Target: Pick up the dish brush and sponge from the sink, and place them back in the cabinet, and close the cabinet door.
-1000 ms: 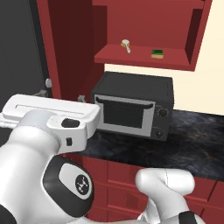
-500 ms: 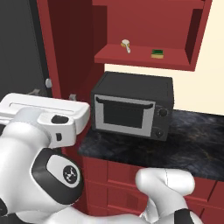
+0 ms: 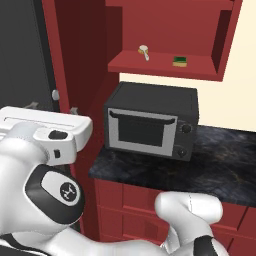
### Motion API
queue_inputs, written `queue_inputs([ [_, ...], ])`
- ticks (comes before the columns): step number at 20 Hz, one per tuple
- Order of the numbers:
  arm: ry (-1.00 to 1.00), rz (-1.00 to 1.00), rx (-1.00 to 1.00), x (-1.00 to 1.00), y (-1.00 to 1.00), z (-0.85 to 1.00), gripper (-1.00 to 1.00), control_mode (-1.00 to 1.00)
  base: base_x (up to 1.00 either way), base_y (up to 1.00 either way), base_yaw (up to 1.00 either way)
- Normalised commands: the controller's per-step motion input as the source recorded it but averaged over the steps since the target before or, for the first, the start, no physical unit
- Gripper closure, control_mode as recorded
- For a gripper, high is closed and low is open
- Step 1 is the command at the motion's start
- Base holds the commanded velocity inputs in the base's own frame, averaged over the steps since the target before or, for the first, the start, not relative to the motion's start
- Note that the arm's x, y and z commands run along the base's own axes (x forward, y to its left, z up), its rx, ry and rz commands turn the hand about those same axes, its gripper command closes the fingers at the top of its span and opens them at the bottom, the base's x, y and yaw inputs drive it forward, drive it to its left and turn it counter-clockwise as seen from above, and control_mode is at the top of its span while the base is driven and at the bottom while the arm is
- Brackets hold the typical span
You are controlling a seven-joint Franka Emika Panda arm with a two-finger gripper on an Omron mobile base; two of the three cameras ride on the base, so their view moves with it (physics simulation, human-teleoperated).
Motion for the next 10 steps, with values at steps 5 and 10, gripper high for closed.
queue_inputs([
  [5,0.00,0.00,0.00,0.17,0.24,-0.03,-1.00,-1.00,0.00,0.00,0.00],
  [10,-0.01,0.00,0.00,0.15,0.13,-0.01,-1.00,-1.00,0.00,0.00,0.00],
])
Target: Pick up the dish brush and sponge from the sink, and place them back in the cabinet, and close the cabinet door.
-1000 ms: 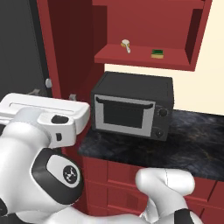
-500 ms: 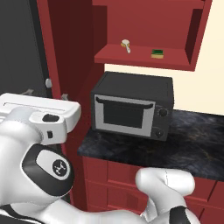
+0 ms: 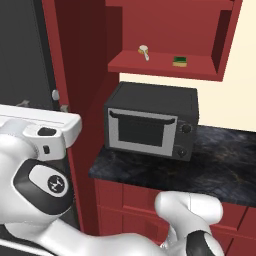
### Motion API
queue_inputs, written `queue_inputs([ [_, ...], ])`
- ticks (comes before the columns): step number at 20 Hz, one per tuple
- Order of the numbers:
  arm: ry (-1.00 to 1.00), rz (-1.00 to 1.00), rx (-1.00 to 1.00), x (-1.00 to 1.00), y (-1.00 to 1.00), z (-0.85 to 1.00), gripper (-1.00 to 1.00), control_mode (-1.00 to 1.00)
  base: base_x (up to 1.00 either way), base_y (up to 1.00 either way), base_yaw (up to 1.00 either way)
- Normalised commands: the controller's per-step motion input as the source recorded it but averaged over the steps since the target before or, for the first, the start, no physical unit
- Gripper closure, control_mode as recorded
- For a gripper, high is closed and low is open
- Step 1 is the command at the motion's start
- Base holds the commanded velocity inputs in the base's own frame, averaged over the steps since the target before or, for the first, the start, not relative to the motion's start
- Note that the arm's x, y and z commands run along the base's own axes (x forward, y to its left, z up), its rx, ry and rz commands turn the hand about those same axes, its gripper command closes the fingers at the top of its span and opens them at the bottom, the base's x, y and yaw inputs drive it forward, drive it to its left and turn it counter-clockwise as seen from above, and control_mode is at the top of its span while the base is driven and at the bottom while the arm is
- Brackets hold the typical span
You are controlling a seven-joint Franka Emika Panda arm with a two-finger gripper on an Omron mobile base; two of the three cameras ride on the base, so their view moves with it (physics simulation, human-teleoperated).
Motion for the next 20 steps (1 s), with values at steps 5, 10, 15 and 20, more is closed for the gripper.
queue_inputs([
  [5,-0.03,-0.01,0.00,0.10,0.11,-0.01,-1.00,-1.00,0.00,0.00,0.00],
  [10,-0.03,-0.01,0.00,0.15,0.17,-0.03,-1.00,-1.00,0.00,0.00,0.00],
  [15,-0.04,-0.04,0.00,0.20,0.06,0.00,-1.00,-1.00,0.00,0.00,0.00],
  [20,-0.04,-0.12,0.00,0.16,0.00,0.00,-1.00,-1.00,0.00,0.00,0.00],
])
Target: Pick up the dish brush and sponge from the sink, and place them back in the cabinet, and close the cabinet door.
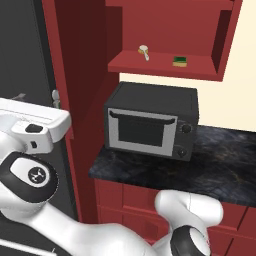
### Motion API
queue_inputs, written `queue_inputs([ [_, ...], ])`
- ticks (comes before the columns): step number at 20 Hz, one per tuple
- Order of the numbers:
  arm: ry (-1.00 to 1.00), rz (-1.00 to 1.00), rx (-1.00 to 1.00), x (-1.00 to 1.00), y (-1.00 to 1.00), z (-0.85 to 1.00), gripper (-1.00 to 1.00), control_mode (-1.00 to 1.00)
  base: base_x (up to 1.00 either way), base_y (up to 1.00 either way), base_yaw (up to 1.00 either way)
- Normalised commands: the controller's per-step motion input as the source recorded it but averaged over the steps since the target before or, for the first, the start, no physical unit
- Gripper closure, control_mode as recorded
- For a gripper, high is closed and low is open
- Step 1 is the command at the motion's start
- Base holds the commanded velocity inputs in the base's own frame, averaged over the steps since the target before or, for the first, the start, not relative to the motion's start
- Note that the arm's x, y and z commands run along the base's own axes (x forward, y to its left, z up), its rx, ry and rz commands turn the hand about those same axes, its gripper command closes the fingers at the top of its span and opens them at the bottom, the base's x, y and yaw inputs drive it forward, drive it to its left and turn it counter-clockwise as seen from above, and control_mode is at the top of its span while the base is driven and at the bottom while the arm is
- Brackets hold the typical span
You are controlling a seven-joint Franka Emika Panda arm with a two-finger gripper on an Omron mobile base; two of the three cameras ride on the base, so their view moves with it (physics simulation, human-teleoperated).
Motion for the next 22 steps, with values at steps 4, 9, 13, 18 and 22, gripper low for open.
queue_inputs([
  [4,-0.05,-0.14,0.00,0.14,0.00,-0.04,-1.00,-1.00,0.00,0.00,0.00],
  [9,-0.04,-0.13,0.00,0.19,0.00,-0.04,-1.00,-1.00,0.00,0.00,0.00],
  [13,-0.04,-0.11,0.00,0.16,0.00,-0.01,-1.00,-1.00,0.00,0.00,0.00],
  [18,-0.04,-0.14,0.00,0.09,-0.20,0.00,-1.00,-1.00,0.00,0.00,0.00],
  [22,-0.05,-0.13,0.00,0.04,-0.45,0.00,-1.00,-1.00,0.00,0.00,0.00],
])
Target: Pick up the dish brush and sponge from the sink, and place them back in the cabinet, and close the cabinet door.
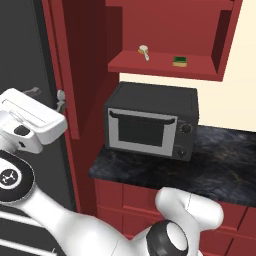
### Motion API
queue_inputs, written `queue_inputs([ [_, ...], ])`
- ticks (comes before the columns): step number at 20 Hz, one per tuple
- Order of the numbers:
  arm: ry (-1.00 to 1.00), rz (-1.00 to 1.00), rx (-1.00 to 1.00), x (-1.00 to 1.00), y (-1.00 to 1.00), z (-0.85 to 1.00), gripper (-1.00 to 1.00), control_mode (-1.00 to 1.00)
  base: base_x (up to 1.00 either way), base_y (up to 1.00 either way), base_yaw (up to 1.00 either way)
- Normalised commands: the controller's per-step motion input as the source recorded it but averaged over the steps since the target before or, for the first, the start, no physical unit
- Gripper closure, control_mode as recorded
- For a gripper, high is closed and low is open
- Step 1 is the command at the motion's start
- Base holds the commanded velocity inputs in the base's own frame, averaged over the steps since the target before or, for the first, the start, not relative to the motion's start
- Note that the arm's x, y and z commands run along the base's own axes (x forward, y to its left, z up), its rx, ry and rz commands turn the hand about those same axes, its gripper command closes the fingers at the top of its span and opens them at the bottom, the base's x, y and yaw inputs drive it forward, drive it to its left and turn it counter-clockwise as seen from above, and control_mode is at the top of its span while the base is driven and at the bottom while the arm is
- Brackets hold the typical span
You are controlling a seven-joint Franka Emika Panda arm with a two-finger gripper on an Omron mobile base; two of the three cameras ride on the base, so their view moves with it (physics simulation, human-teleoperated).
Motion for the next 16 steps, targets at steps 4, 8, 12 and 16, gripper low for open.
queue_inputs([
  [4,-0.05,-0.09,0.00,0.01,-0.52,0.00,-1.00,-1.00,0.00,0.00,0.00],
  [8,-0.05,-0.07,0.00,0.01,-0.51,0.00,-1.00,-1.00,0.00,0.00,0.00],
  [12,-0.05,-0.06,0.00,0.08,-0.49,0.00,-1.00,-1.00,0.00,0.00,0.00],
  [16,-0.03,-0.01,0.00,0.17,-0.47,0.00,-1.00,-1.00,0.00,0.00,0.00],
])
